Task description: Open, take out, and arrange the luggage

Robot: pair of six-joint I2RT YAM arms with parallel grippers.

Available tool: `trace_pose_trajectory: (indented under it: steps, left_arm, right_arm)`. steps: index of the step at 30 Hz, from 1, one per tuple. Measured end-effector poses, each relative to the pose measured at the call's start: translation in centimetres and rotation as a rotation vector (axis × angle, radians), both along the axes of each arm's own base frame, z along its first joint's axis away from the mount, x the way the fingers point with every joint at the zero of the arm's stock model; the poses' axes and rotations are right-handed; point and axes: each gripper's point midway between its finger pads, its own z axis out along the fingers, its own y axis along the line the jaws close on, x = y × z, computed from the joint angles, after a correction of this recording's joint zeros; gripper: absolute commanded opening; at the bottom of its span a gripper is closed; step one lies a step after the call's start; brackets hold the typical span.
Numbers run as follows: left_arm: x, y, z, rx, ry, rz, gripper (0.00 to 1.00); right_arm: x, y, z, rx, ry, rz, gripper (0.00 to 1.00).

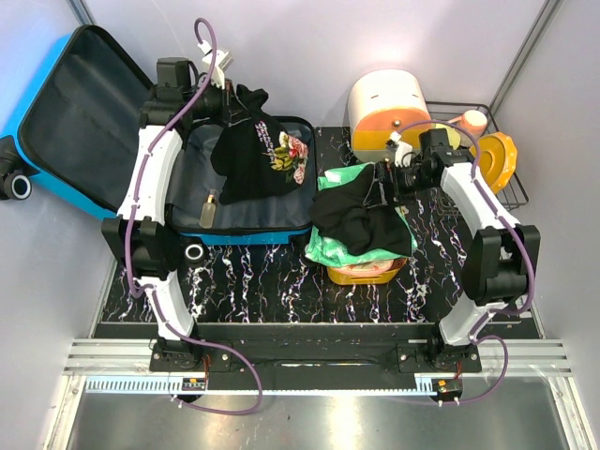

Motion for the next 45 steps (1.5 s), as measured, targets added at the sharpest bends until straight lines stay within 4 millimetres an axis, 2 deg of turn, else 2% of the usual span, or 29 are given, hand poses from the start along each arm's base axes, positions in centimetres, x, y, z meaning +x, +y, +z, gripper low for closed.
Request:
trace_pose_trajectory:
  steps: [4, 8, 12, 16, 19, 22, 26, 28, 30, 31, 32, 33, 34, 35, 36, 38, 41, 43, 45]
  left_arm:
    - [-1.5, -0.9, 1.6, -0.034, -0.009, -0.036, 0.0]
    - [-3.2, -1.8, 3.5, -0.063, -0.028, -0.068, 0.0]
    - [-5.1, -3.3, 5.3, -0.097, -0.044, -0.109, 0.0]
    - [-6.6, -4.6, 6.6, -0.125, -0.052, -0.143, 0.0]
    - [-7.4, -5.6, 7.4, -0.148, -0.052, -0.164, 0.0]
    - [-8.1, -6.7, 7.8, -0.163, -0.05, -0.186, 0.0]
    - [-8.7, -7.8, 8.0, -0.177, -0.038, -0.209, 0.0]
    - [-9.0, -8.2, 8.1, -0.186, -0.028, -0.218, 0.0]
    - [-9.3, -8.5, 8.4, -0.203, -0.024, -0.234, 0.0]
    - [-9.4, -8.6, 8.5, -0.213, -0.021, -0.241, 0.0]
    - [-9.5, -8.8, 8.7, -0.225, -0.019, -0.252, 0.0]
    - [-9.6, -8.9, 8.9, -0.234, -0.021, -0.259, 0.0]
    - [-9.8, -9.0, 9.1, -0.248, -0.02, -0.266, 0.0]
    - [-10.0, -9.1, 9.4, -0.259, -0.019, -0.272, 0.0]
    - [-10.2, -9.2, 9.7, -0.271, -0.02, -0.279, 0.0]
    - [-10.6, -9.4, 10.4, -0.292, -0.024, -0.293, 0.0]
    - [-10.9, -10.0, 11.7, -0.326, -0.045, -0.312, 0.0]
    - [-11.2, -10.4, 12.9, -0.353, -0.07, -0.331, 0.0]
    - [-11.8, -10.9, 14.0, -0.377, -0.097, -0.357, 0.0]
  right_arm:
    - [1.3, -0.1, 2.1, 0.0, -0.124, -0.005, 1.0]
    - [3.5, 0.2, 5.6, 0.021, -0.305, -0.014, 1.0]
    - [6.5, 0.7, 10.7, 0.057, -0.491, -0.031, 1.0]
    - [8.0, 2.1, 15.5, 0.102, -0.639, -0.025, 1.0]
    - [7.6, 5.2, 17.9, 0.158, -0.704, 0.027, 1.0]
    - [5.7, 9.8, 19.0, 0.218, -0.736, 0.122, 1.0]
    - [2.7, 15.5, 19.4, 0.283, -0.754, 0.249, 1.0]
    - [2.0, 17.3, 19.1, 0.296, -0.76, 0.29, 1.0]
    - [2.1, 18.8, 18.3, 0.287, -0.77, 0.314, 1.0]
    - [2.4, 19.2, 17.8, 0.278, -0.774, 0.316, 0.97]
    - [3.0, 19.5, 17.3, 0.261, -0.78, 0.31, 0.7]
    - [3.6, 19.5, 16.8, 0.245, -0.781, 0.302, 0.57]
    - [4.4, 19.5, 16.2, 0.22, -0.788, 0.288, 0.46]
    - [4.9, 19.4, 15.8, 0.201, -0.796, 0.285, 0.32]
    - [5.3, 19.3, 15.5, 0.185, -0.793, 0.27, 0.24]
    - [5.6, 19.1, 15.6, 0.171, -0.812, 0.265, 0.03]
    - [5.1, 18.4, 17.6, 0.168, -0.861, 0.257, 0.0]
    - [3.7, 17.4, 19.6, 0.172, -0.892, 0.246, 0.0]
    - [1.5, 15.9, 22.0, 0.186, -0.936, 0.238, 0.0]
